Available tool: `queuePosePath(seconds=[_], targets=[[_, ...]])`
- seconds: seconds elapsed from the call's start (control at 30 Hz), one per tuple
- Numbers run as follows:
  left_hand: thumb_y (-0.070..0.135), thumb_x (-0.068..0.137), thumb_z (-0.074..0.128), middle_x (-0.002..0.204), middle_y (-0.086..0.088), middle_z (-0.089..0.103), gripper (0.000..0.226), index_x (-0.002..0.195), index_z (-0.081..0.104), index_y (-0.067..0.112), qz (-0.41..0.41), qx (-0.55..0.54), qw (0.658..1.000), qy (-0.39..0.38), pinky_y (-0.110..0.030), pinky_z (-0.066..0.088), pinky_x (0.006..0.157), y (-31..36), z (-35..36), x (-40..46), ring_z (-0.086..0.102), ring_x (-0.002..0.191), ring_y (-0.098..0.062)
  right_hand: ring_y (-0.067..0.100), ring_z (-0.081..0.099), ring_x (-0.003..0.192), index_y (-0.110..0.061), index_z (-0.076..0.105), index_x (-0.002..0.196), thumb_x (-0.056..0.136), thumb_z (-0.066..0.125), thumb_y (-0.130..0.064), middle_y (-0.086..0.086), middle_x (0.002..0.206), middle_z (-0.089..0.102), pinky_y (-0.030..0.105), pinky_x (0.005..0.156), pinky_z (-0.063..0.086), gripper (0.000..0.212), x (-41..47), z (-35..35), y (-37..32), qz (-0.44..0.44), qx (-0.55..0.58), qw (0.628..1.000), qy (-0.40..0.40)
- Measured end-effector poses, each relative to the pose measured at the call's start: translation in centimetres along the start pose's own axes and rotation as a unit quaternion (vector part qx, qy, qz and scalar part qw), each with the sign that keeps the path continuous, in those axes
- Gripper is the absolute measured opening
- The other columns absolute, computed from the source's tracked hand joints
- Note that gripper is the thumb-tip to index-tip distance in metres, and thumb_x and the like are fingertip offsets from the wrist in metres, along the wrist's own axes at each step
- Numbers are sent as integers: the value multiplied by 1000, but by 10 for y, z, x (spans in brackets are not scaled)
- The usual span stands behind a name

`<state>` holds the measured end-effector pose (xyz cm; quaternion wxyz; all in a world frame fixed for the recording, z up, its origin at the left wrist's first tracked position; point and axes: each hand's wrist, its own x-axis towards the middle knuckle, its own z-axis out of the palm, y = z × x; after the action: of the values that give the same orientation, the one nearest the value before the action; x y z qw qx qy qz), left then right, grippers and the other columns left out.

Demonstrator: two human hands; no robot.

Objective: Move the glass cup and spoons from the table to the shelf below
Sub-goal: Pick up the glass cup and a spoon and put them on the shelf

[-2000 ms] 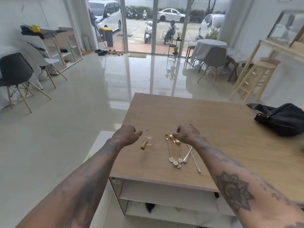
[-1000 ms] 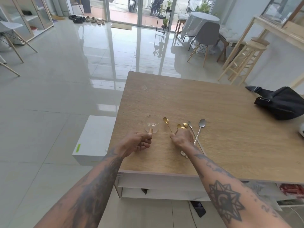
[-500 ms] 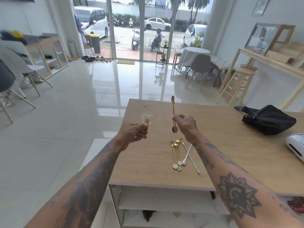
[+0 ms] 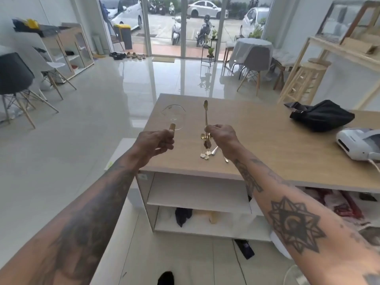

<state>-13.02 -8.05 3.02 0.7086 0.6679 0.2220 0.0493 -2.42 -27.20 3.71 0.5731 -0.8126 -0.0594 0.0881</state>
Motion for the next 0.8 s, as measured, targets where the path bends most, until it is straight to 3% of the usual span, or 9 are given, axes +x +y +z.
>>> queuePosePath(seconds=[0.1, 0.2, 0.33, 0.4, 0.47, 0.53, 0.6, 0.67, 0.8], targets=[[21, 84, 74, 79, -7, 77, 17, 91, 75, 6, -39, -9, 999, 12, -27, 55, 70, -56, -9, -35, 73, 67, -16, 13, 43, 58, -11, 65, 87, 87, 66, -19, 2, 67, 51, 26, 52, 34, 9, -43, 18, 49, 38, -3, 998, -56], [19, 84, 75, 88, -13, 78, 25, 102, 74, 1, -77, -29, 997, 9, -28, 59, 75, -112, -24, -64, 76, 74, -20, 9, 44, 57, -13, 65, 83, 90, 65, -23, -3, 66, 53, 16, 46, 38, 12, -80, 35, 92, 72, -20, 992, -97], [17, 84, 74, 93, -15, 78, 24, 102, 73, 1, -137, -45, 989, 24, -27, 59, 79, -187, -39, -91, 77, 81, -22, 8, 50, 58, -4, 71, 98, 90, 63, -25, -1, 72, 58, 23, 57, 43, 24, -112, 63, 152, 137, -38, 982, -125], [17, 85, 73, 92, -16, 78, 25, 102, 73, -1, -164, -47, 985, 33, -25, 60, 73, -221, -44, -93, 77, 80, -22, 2, 54, 43, 1, 69, 98, 90, 62, -19, 4, 69, 59, 13, 43, 41, 22, -120, 76, 181, 167, -19, 977, -131], [16, 86, 73, 91, -17, 77, 29, 105, 72, -5, -189, -48, 980, 46, -23, 58, 68, -250, -44, -87, 76, 78, -21, 5, 50, 33, 8, 67, 101, 91, 61, -13, 4, 61, 53, 9, 30, 30, 25, -118, 88, 210, 191, -17, 972, -133], [16, 86, 71, 89, -16, 76, 30, 104, 71, -7, -205, -45, 975, 66, -24, 57, 70, -274, -40, -70, 75, 73, -19, 8, 45, 40, 9, 70, 102, 89, 63, -15, 0, 59, 53, 12, 32, 29, 27, -105, 101, 237, 217, -35, 967, -127], [15, 86, 70, 81, -11, 74, 22, 97, 71, -4, -210, -42, 973, 85, -24, 56, 70, -292, -35, -43, 73, 70, -17, 8, 44, 42, -4, 73, 92, 86, 64, -15, 0, 60, 52, 17, 38, 32, 15, -82, 115, 262, 248, -26, 962, -116], [15, 86, 69, 73, -6, 70, 11, 84, 71, 4, -207, -48, 972, 100, -22, 55, 69, -310, -30, -9, 70, 69, -17, 13, 37, 50, -13, 61, 80, 83, 64, -17, 3, 64, 45, 26, 49, 29, 6, -55, 131, 287, 267, -34, 957, -104], [21, 87, 72, 73, -6, 68, 16, 82, 71, 6, -185, -52, 970, 146, -20, 56, 62, -345, -27, 67, 68, 64, -15, 16, 30, 55, -13, 50, 71, 82, 64, -20, 6, 68, 40, 30, 55, 23, 19, 6, 164, 337, 277, -30, 957, -80]])
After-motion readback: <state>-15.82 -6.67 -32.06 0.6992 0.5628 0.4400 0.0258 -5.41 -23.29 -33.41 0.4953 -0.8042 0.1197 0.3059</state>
